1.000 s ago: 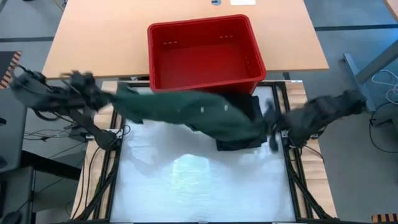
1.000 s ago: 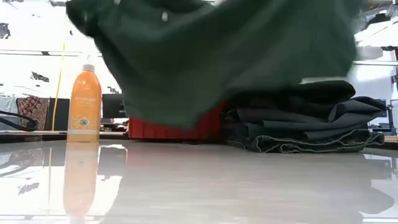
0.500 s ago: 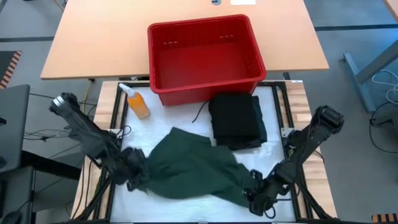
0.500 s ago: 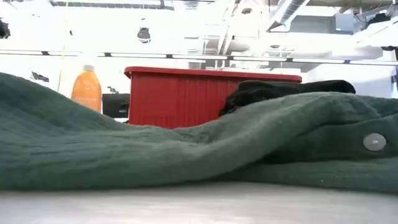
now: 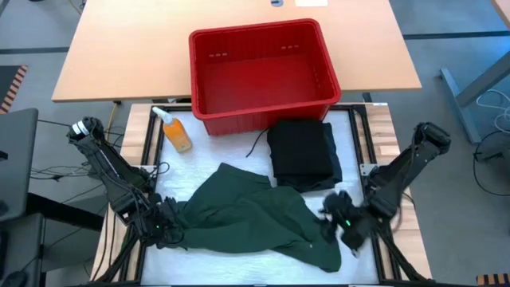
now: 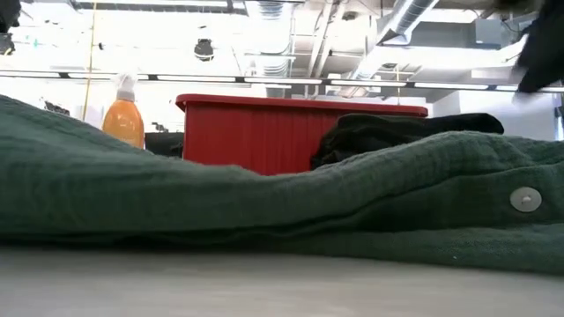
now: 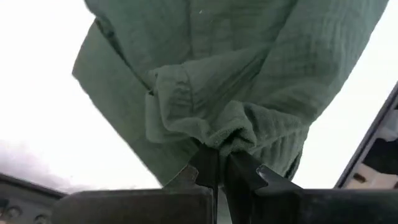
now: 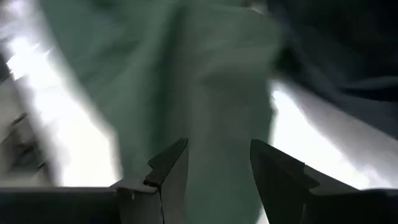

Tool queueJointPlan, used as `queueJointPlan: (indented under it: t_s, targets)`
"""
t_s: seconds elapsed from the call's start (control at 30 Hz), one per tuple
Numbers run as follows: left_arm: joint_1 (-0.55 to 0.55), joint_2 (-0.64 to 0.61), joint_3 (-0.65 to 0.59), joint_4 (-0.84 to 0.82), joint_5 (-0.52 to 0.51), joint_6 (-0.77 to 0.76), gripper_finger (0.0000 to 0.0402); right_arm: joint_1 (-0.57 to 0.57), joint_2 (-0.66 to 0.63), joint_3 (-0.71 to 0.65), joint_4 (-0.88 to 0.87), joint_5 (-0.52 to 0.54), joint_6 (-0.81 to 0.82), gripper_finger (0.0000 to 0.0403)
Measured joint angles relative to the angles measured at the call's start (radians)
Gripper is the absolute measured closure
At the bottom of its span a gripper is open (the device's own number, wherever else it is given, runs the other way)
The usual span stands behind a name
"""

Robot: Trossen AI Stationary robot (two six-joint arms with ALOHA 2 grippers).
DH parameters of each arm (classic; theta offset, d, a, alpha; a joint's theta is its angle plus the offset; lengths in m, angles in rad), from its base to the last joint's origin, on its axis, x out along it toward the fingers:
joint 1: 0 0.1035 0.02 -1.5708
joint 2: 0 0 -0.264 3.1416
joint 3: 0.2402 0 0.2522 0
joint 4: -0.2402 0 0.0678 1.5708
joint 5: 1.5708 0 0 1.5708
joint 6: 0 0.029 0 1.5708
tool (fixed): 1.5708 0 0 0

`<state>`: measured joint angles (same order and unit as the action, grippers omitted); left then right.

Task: Fold Laundry from Bin
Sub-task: Fold the green polo shirt

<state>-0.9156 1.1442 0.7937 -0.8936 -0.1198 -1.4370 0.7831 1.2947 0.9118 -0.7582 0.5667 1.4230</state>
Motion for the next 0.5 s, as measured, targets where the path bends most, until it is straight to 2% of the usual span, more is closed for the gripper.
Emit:
queueJointPlan:
  t_s: [0.07, 0.13, 0.3, 0.5]
  targets:
    - [0.007, 0.000, 0.000, 0.017, 0.001, -0.004, 0.0401, -0.056, -0.001, -0.065, 0.051, -0.044, 0.010, 0.0202]
    - [0.008, 0.000, 0.000, 0.044, 0.000, -0.009, 0.0401, -0.075, 0.003, -0.139, 0.150, -0.019, 0.004, 0.0202]
    - [0.003, 0.000, 0.000, 0.057, -0.002, -0.028, 0.0401, -0.078, -0.010, -0.344, 0.557, 0.041, -0.051, 0.0202]
    - [0.004, 0.000, 0.000, 0.057, -0.038, -0.030, 0.0401, -0.099, 0.025, -0.452, 0.717, 0.140, -0.143, 0.0202]
